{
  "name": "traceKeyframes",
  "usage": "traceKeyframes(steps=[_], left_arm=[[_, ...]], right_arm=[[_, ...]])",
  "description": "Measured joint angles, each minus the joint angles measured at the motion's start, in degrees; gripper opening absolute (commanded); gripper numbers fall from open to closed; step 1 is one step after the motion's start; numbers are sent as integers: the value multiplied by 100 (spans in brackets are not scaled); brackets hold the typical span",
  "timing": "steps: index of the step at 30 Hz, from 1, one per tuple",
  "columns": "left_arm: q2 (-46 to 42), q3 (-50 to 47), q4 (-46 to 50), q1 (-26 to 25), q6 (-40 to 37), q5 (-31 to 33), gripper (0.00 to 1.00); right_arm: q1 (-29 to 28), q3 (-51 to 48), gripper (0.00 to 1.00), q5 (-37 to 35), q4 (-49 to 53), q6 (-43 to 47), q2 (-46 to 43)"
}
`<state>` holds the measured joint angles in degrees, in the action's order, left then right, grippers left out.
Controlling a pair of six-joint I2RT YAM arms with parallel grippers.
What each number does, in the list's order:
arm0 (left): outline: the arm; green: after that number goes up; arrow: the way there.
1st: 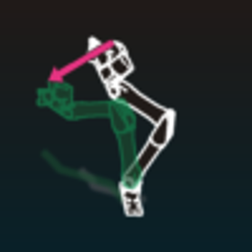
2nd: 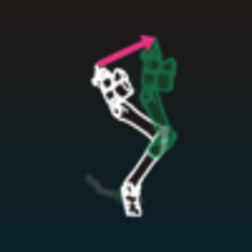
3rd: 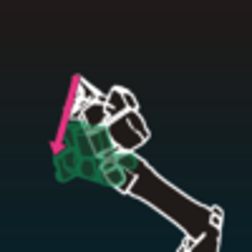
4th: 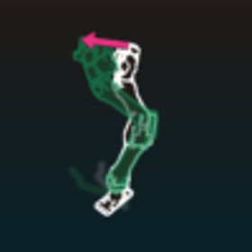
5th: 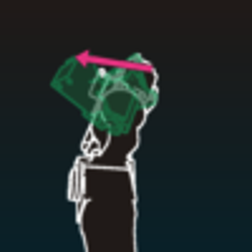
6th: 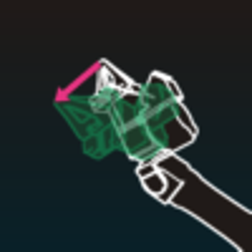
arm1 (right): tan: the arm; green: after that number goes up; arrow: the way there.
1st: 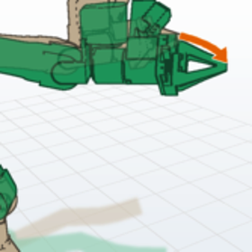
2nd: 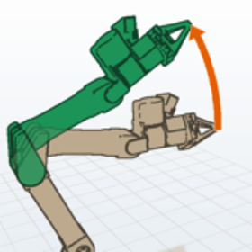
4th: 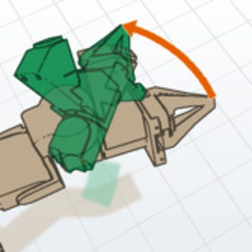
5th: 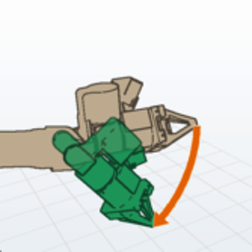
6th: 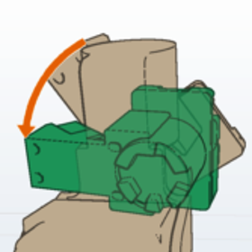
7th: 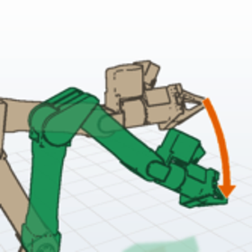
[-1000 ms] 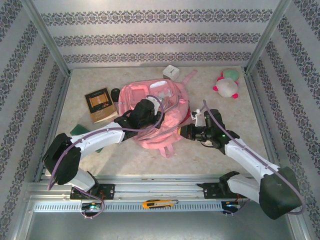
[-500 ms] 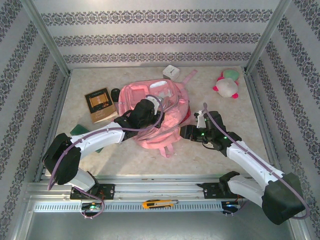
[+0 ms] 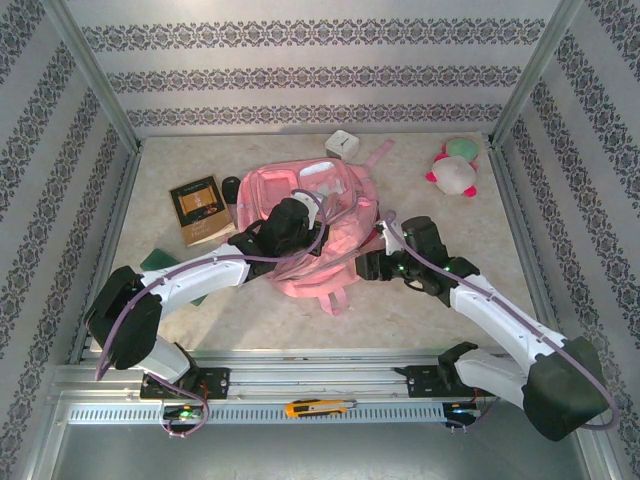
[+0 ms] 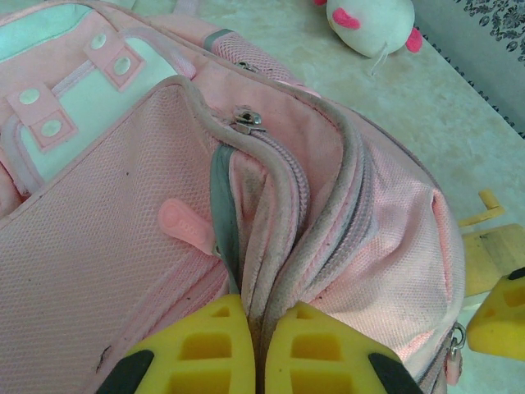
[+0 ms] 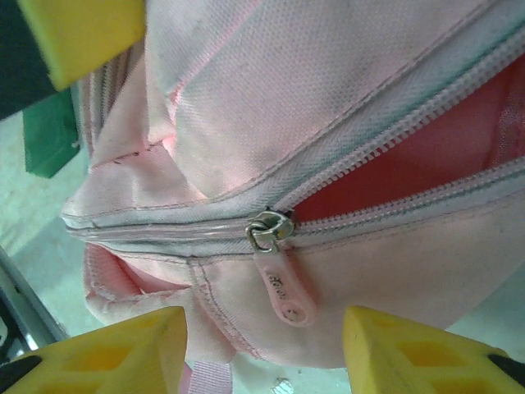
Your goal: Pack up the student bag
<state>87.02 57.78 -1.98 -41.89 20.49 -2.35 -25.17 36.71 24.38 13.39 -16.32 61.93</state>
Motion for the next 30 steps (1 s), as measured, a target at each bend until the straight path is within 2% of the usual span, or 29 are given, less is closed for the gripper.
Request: traceKeyframes(steps=[6, 12, 14, 16, 20, 30], left_arm=[[0, 28, 0, 0, 22, 2, 0], [0, 35, 2, 0, 39, 24, 0], [0, 35, 2, 0, 39, 42, 0], [0, 35, 2, 0, 39, 48, 0], [0, 37, 2, 0, 39, 87, 0], [2, 37, 7, 0, 57, 297, 0]], right_arm=[[-24, 105, 42, -13, -164, 129, 426], [-24, 179, 21, -11, -297, 125, 686], [-33, 179, 11, 0, -308, 81, 675], [-52, 179, 6, 11, -321, 39, 656], [-87, 179, 0, 13, -337, -17, 590], [-243, 168, 0, 529, -378, -977, 385]])
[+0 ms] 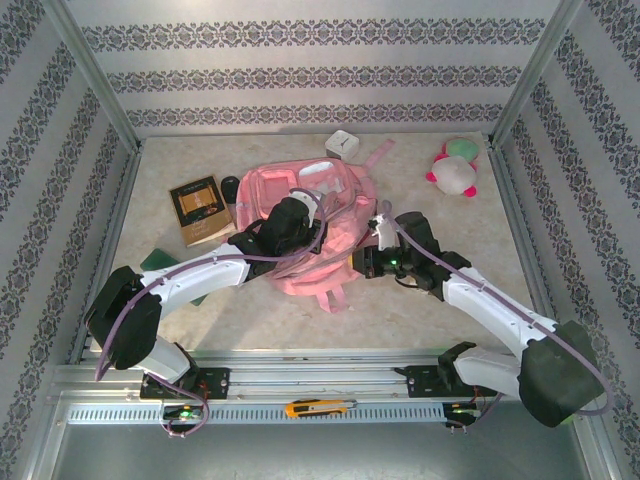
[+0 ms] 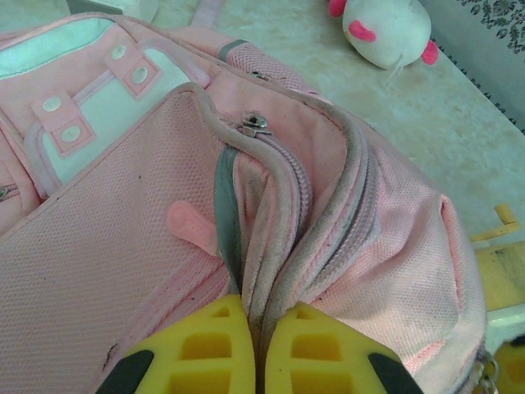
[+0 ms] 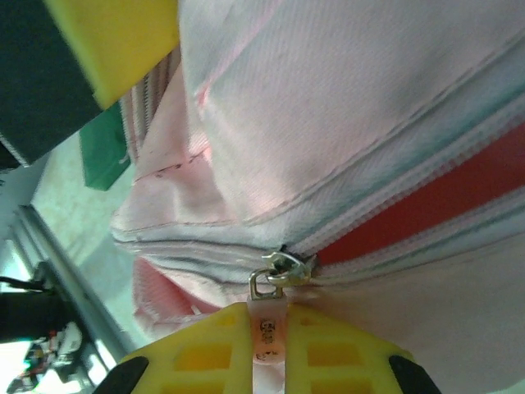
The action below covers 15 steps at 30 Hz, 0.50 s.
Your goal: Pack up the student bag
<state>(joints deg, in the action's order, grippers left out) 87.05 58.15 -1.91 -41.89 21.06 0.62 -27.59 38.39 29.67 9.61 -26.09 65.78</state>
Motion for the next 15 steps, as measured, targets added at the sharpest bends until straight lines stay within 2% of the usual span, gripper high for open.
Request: traceKeyframes(steps=[12, 15], left_arm=[[164, 140, 120, -7, 140, 66, 0], [181, 140, 87, -4, 149, -22, 0]], right_arm=[[-1156, 35, 2, -404, -533, -1663, 234], [-1300, 35, 29, -485, -669, -1939, 334]])
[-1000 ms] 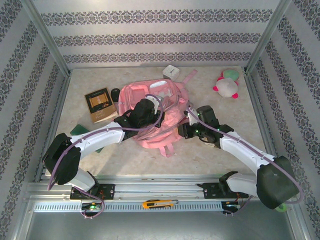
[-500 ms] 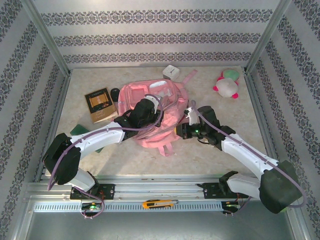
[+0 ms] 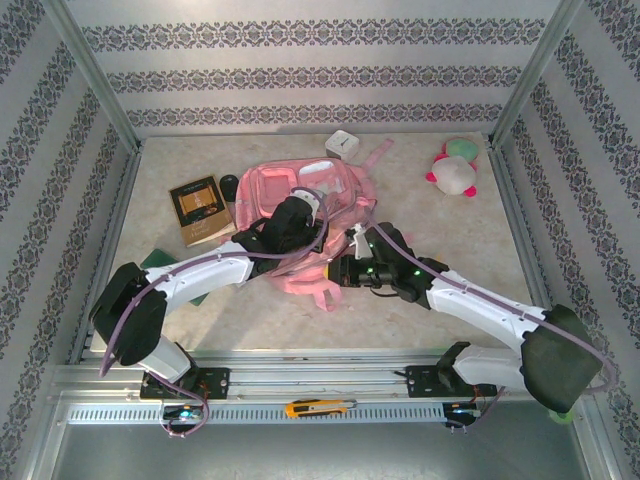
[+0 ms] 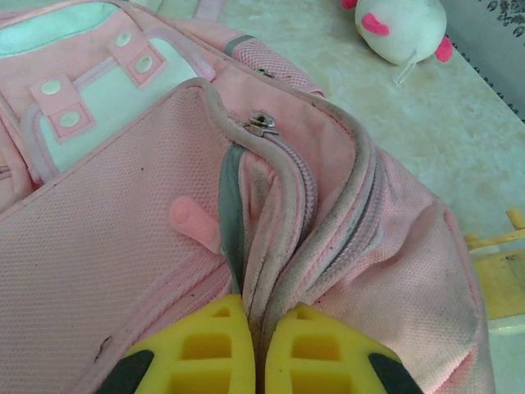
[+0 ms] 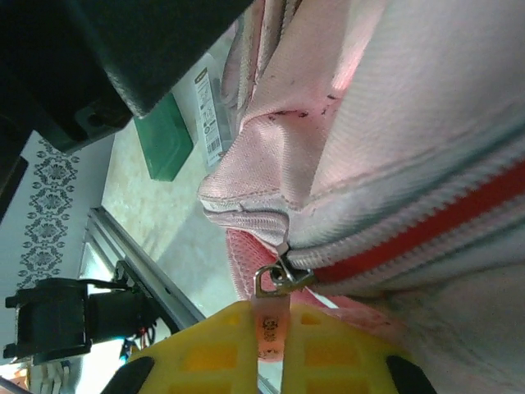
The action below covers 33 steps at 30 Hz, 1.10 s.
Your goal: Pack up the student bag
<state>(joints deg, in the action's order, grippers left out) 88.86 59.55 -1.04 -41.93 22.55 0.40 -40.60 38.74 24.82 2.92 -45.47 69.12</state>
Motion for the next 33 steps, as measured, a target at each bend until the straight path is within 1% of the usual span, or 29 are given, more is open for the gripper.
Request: traceKeyframes(steps=[1, 3, 4, 6, 10, 14, 16, 21, 22, 23, 24, 26, 27, 28, 30, 31, 32, 33], left_arm=[[0, 0, -44, 0, -11, -20, 0], [2, -2, -201, 15, -103, -122, 0], [2, -9, -251, 33, -181, -223, 0], [-4, -24, -295, 44, -409, -391, 0], [-74, -199, -391, 162, -815, -850, 0], [-173, -409, -542, 363, -1172, -1486, 0], [-177, -426, -570, 448, -1303, -1784, 0], [-177, -435, -728, 544, -1440, -2487, 0], [-177, -435, -782, 546, -1445, -2632, 0], [-177, -437, -831, 546, -1447, -2763, 0], [-177, -437, -863, 546, -1451, -2876, 0], [-177, -435, -881, 546, -1480, -2999, 0], [-177, -431, -874, 546, -1493, -2999, 2], [-177, -415, -848, 546, -1510, -2973, 7], [-188, -341, -686, 553, -1580, -2820, 24], [-208, -282, -573, 551, -1615, -2736, 31], [-247, -212, -448, 549, -1626, -2623, 35], [-315, -149, -326, 551, -1631, -2494, 38]], right_arm=[[-4, -2, 36, 2, 7, -70, -9], [0, -9, 55, 7, 44, -129, -109], [26, -13, 62, 4, 120, -127, -234], [118, -11, 69, -39, 302, -125, -557], [632, -11, 75, -129, 636, -160, -1191], [1187, -44, 78, -149, 706, -442, -1364], [1290, -48, 79, -151, 695, -564, -1298], [1314, -50, 78, -149, 378, -890, -898], [1314, -59, 76, -146, 227, -986, -772], [1314, -70, 71, -142, 28, -1064, -634], [1311, -76, 60, -120, -186, -1150, -490], [1307, -74, 42, -81, -535, -1305, -256], [1294, -72, 35, -70, -651, -1368, -173], [1257, -66, 28, -59, -778, -1419, -109], [1154, -52, 13, -142, -1010, -1510, -70], [1102, -44, 9, -212, -1102, -1574, -70], [1047, -37, 7, -302, -1200, -1655, -72], [988, -31, 6, -402, -1283, -1742, -72]])
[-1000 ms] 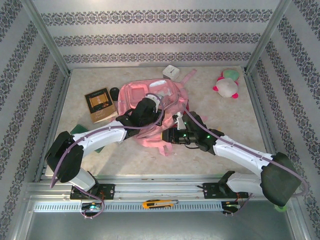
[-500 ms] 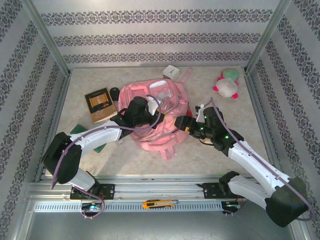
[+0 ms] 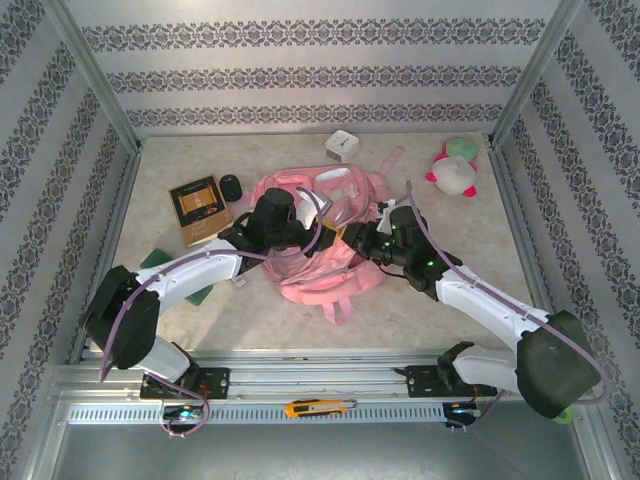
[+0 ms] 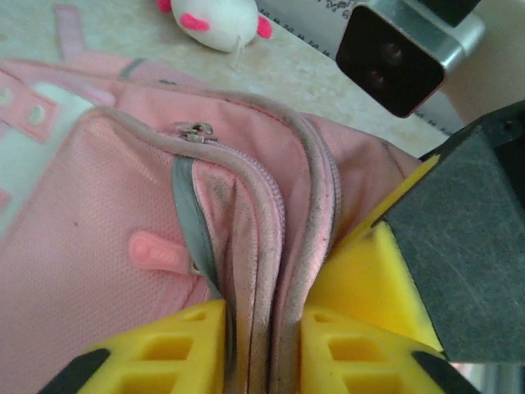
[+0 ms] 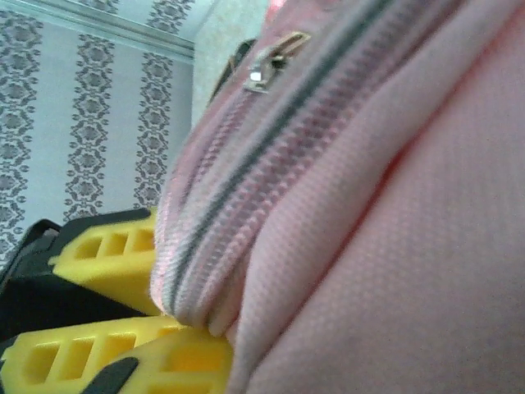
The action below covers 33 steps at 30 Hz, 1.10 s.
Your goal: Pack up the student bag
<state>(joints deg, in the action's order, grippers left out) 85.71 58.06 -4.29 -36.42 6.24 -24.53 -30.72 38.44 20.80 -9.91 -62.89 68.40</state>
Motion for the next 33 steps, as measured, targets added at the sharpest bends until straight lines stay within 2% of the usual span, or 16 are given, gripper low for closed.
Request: traceKeyframes(steps=[7, 12, 15, 20, 33], left_arm=[[-1152, 129, 846, 7, 345, 651, 42], [-2028, -299, 1449, -28, 940, 981, 42], [-2258, -691, 1762, -151, 1239, 1027, 42], [-2170, -1097, 2092, -485, 1641, 1040, 42], [-1360, -970, 2020, -885, 2304, 1329, 40]], right_arm=[[-409, 66, 2, -678, -179, -525, 81], [-511, 223, 0, -866, -284, -796, 343], [-579, 243, 0, -966, -302, -925, 422], [-667, 286, 0, -1067, -319, -1075, 520], [-896, 310, 0, -1440, -229, -1587, 570]])
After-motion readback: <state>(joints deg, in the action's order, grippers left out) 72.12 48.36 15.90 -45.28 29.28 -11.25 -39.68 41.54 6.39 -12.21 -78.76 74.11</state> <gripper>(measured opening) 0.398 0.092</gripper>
